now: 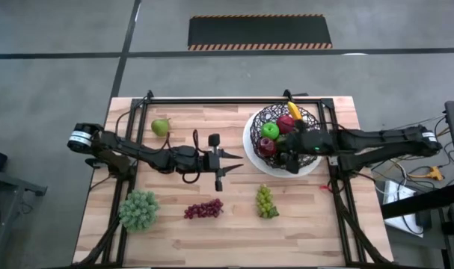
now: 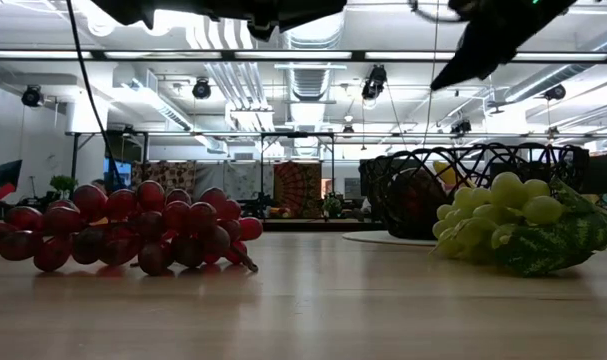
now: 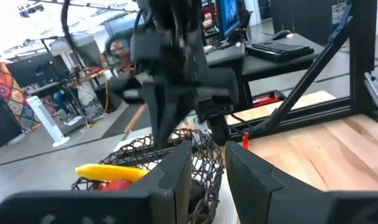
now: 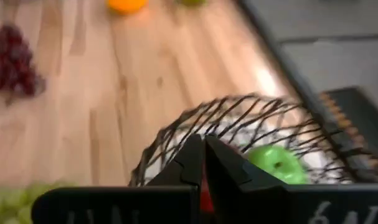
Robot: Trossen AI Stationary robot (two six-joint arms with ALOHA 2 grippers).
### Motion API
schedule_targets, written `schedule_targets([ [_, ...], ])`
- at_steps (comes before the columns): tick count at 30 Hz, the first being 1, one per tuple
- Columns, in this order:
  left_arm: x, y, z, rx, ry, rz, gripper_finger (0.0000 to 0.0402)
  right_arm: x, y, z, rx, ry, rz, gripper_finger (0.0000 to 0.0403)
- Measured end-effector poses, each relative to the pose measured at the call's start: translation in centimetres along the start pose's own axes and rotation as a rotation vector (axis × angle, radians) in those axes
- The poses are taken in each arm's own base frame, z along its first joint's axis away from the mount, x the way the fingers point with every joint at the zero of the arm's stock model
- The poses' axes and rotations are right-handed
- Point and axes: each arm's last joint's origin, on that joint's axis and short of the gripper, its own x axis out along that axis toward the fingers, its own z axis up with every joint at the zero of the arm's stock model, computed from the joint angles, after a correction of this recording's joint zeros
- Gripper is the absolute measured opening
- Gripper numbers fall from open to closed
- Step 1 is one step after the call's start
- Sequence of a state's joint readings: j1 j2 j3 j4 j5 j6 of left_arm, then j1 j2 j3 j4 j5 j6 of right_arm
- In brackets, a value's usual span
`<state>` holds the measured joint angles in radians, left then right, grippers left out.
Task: Build produce basket
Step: Put the red apple into the wire basket
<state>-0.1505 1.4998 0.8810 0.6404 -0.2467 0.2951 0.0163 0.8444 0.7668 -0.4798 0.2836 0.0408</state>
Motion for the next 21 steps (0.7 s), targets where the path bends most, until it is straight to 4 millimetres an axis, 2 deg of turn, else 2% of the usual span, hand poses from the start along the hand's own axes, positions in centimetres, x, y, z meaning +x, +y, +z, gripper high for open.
schedule_targets([
  [11,0.0,0.0,0.0,0.007,-0.002,0.006,0.0081,4.6,-2.9,-0.6,0.047,0.175,0.081,0.0008],
  [21,0.0,0.0,0.0,0.008,-0.003,0.006,0.0081,7.0,-4.2,-1.5,0.04,0.25,0.082,0.0008],
])
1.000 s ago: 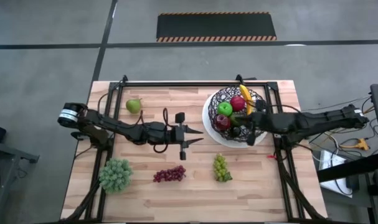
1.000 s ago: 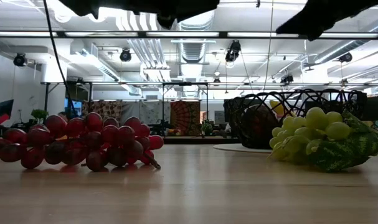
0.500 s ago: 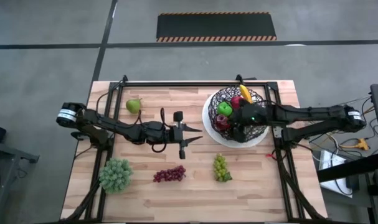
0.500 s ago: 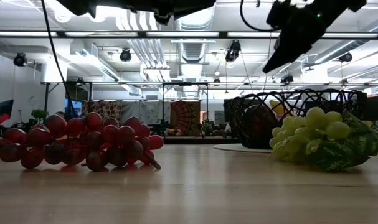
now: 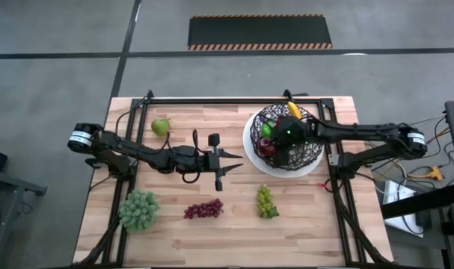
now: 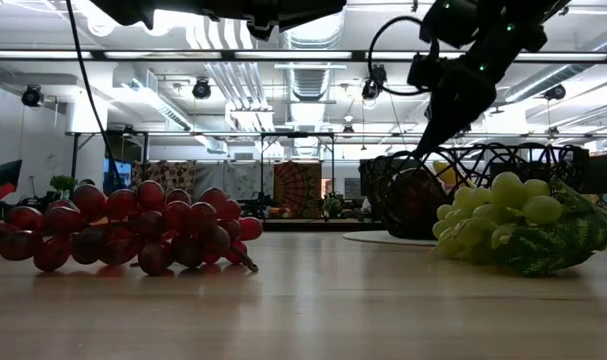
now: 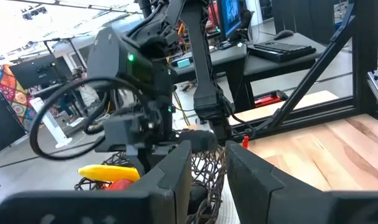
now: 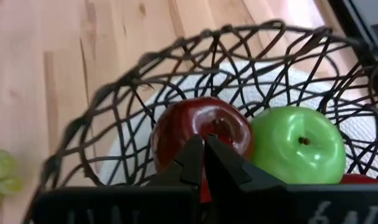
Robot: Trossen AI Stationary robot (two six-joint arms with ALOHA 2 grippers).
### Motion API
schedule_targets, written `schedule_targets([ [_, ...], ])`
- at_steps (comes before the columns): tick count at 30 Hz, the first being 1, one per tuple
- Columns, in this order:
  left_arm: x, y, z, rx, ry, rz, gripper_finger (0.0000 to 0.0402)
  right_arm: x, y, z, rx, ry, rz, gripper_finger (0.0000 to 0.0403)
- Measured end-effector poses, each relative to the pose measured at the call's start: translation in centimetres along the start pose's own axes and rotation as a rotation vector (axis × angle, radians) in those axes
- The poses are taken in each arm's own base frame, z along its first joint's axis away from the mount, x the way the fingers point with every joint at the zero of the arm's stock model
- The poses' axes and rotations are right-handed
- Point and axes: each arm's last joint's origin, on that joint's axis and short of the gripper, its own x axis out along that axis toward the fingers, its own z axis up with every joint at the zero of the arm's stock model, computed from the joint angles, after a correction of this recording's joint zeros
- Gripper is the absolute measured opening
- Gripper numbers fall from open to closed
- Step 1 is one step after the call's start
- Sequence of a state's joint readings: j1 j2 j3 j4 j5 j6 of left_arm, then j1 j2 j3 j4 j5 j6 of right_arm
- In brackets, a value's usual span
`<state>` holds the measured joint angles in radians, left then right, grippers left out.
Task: Build produce basket
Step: Put the red apple into the wire basket
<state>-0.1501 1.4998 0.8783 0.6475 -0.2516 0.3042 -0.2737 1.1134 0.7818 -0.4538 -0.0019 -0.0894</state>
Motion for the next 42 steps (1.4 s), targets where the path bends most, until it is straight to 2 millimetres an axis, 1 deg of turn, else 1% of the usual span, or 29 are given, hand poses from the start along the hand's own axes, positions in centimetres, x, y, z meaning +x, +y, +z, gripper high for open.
schedule_targets([
  [6,0.0,0.0,0.0,0.0,0.005,0.014,0.0081,0.5,0.0,-0.1,-0.004,0.018,0.002,0.0008],
  [12,0.0,0.0,0.0,0.0,0.006,0.015,0.0081,1.3,0.0,0.3,-0.014,-0.007,-0.003,0.0008],
  [17,0.0,0.0,-0.1,0.0,0.006,0.015,0.0081,2.0,0.0,0.2,-0.018,0.016,0.0,0.0008],
  [27,0.0,0.0,-0.1,0.0,0.007,0.015,0.0081,1.2,0.0,0.1,-0.015,0.016,0.0,0.0008],
  [34,0.0,0.0,-0.1,0.0,0.007,0.014,0.0081,1.2,0.0,0.0,-0.004,0.019,0.001,0.0008],
  [42,0.0,0.0,-0.1,0.0,0.007,0.014,0.0081,1.2,0.1,-0.4,0.012,0.061,0.008,0.0008],
])
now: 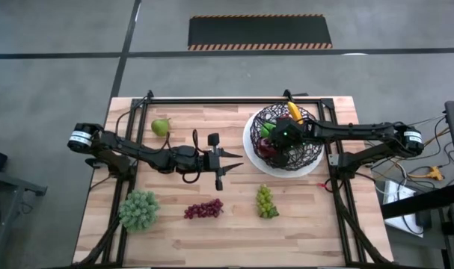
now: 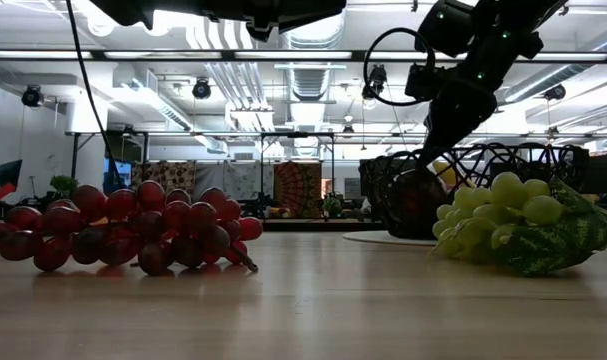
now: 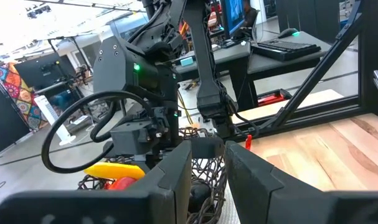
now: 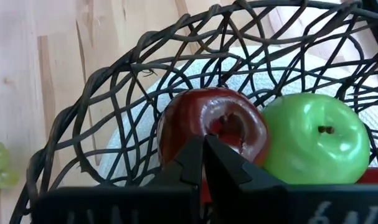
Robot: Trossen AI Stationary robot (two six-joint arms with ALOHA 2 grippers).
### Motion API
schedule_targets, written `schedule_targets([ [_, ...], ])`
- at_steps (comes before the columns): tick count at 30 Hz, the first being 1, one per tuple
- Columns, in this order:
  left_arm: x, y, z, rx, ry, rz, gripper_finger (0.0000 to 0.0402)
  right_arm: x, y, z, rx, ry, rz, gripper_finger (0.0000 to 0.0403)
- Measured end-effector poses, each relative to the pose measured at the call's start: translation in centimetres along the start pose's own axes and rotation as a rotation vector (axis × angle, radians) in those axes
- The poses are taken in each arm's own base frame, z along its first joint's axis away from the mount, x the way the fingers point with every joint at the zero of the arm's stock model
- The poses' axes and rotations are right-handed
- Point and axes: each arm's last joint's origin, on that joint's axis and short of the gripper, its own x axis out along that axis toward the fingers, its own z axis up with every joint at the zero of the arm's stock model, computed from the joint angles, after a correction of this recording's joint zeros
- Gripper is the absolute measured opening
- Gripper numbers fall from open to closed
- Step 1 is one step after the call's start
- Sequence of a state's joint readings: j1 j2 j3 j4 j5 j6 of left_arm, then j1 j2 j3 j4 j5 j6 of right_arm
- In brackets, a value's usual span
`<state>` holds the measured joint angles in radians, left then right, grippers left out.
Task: Build produce basket
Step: Put the red apple into the wire basket
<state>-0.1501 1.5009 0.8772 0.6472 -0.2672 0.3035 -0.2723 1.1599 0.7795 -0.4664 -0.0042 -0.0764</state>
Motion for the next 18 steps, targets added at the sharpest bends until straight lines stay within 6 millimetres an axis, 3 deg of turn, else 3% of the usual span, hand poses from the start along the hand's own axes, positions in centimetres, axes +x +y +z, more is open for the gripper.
schedule_targets([
  [8,0.0,0.0,-0.01,0.0,0.001,0.0,0.0081,0.01,0.35,-0.26,0.028,0.018,0.101,0.0009],
  [18,-0.01,-0.01,-0.03,0.0,0.003,-0.001,0.0081,0.04,0.49,-0.58,0.04,0.048,0.107,0.0008],
])
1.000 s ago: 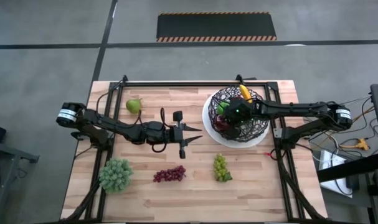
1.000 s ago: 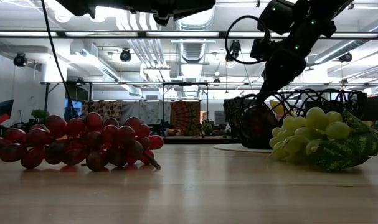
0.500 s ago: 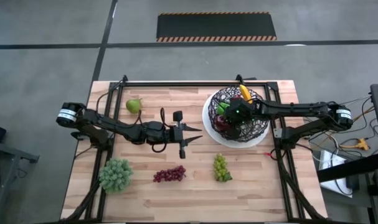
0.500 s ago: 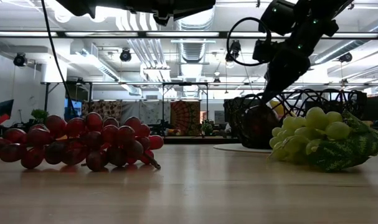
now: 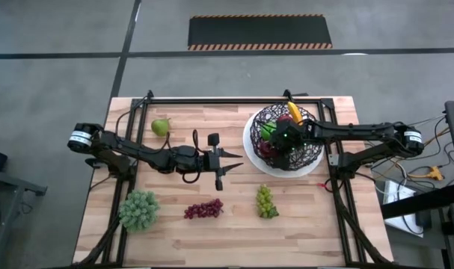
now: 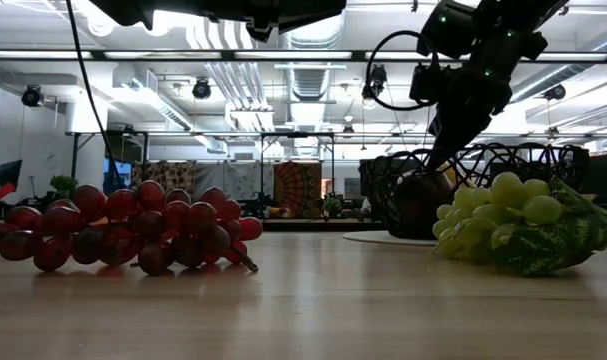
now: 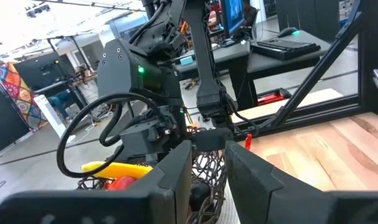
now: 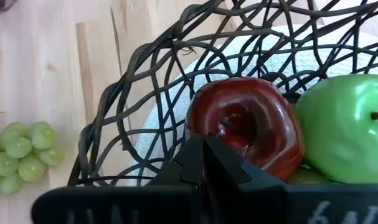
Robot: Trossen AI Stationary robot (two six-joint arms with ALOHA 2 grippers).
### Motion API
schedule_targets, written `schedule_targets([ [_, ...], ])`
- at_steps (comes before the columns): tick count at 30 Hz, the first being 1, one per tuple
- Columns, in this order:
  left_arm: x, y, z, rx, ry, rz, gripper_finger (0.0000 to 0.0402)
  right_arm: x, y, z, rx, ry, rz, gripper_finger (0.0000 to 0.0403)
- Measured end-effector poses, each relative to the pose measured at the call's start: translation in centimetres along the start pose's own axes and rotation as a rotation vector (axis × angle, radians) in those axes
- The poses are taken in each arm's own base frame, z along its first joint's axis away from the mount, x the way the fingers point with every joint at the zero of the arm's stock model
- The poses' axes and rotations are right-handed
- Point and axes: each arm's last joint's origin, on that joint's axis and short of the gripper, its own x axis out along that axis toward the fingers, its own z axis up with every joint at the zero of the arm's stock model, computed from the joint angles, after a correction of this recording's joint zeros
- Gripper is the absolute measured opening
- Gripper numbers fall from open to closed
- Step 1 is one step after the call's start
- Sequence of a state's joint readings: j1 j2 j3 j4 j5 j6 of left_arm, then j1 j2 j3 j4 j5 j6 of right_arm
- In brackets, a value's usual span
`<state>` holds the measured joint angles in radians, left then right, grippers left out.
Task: Build produce basket
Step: Put the red apple into the wire basket, then put the green grapes into the wire basket
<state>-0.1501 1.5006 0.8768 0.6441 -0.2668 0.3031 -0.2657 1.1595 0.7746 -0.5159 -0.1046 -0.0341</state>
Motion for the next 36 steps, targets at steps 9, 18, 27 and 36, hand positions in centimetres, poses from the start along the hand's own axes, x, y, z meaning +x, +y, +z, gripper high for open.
schedule_targets([
  [9,0.0,0.0,0.0,-0.004,0.001,0.0,0.0081,0.0,-0.2,0.2,-0.004,-0.022,-0.065,0.0008],
  [18,0.0,0.0,0.0,-0.007,0.001,-0.001,0.0081,-0.8,-0.2,0.4,-0.023,-0.047,-0.083,0.0009],
  [27,0.0,0.0,0.0,-0.008,0.0,0.0,0.0081,-2.6,0.1,0.4,-0.034,-0.119,-0.087,0.0009],
  [36,0.0,-0.2,0.0,-0.056,-0.001,-0.006,0.0081,-6.0,2.7,0.3,-0.032,-0.273,-0.009,0.0009],
])
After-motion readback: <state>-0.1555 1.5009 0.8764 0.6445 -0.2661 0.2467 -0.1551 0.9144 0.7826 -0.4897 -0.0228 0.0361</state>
